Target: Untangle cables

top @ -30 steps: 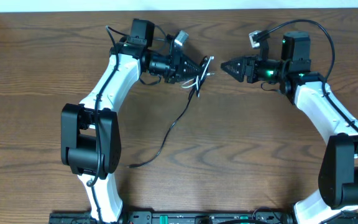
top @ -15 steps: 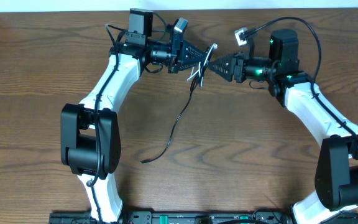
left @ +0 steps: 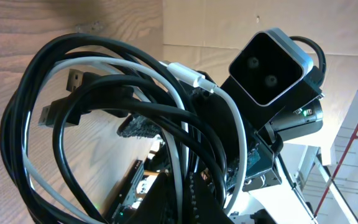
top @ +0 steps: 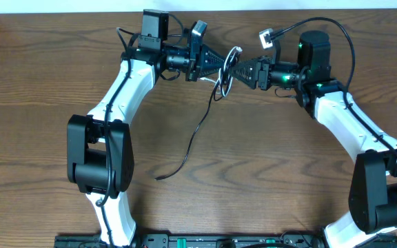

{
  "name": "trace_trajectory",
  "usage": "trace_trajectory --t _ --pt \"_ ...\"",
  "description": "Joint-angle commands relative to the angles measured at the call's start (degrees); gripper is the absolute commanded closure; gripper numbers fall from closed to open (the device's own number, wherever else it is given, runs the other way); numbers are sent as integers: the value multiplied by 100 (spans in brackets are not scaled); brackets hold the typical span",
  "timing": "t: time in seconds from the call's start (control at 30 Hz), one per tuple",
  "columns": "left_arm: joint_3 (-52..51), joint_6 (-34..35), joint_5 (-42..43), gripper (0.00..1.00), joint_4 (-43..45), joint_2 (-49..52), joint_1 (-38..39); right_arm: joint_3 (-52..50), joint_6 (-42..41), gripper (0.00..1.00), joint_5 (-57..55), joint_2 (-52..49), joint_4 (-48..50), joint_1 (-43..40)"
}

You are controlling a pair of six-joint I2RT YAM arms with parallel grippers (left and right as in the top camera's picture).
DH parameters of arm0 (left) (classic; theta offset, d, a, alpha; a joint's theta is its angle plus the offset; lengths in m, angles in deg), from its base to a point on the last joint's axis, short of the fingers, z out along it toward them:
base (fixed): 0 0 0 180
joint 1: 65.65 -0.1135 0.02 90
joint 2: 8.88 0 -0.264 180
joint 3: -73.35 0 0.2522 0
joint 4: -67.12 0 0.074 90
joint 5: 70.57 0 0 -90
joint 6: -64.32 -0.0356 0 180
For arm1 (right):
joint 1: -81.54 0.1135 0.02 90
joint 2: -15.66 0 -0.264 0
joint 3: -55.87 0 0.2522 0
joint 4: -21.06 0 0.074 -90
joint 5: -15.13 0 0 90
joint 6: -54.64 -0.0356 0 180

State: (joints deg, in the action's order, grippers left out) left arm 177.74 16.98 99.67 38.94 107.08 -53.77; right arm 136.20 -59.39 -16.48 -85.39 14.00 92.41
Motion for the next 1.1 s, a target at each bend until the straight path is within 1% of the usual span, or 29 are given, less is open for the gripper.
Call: trace_trajectory --t 0.0,0.1,0.13,0.23,0.37,0.6,0.67,0.73,0.9,0.93,1.07 --pt "85 59 -146 92 17 -90 -2 13 -107 46 273 76 17 87" --pt "85 79 -240 93 20 -90 -4 13 -125 47 372 76 -15 87" --pt "85 103 -323 92 20 -90 -4 13 -122 50 341 76 -109 85" --pt "85 223 -385 93 20 -90 -2 13 -122 50 20 76 -339 85" --pt "85 455 -448 93 17 -90 9 13 -122 51 -162 76 -326 136" --pt "85 669 -487 93 20 -90 162 13 -125 58 -852 76 -365 424" --pt "85 767 -487 93 20 -90 166 13 -125 63 -1058 76 -402 494" --pt "85 758 -490 93 20 -90 160 13 -125 74 -1176 76 -420 525" --pt "85 597 -494 92 20 -90 85 13 -125 96 -1172 76 -444 437" --pt "85 535 -501 92 20 -90 42 13 -122 99 -1172 76 -485 391" --pt "83 291 -531 93 17 -90 -286 13 -120 99 -1099 79 -728 55"
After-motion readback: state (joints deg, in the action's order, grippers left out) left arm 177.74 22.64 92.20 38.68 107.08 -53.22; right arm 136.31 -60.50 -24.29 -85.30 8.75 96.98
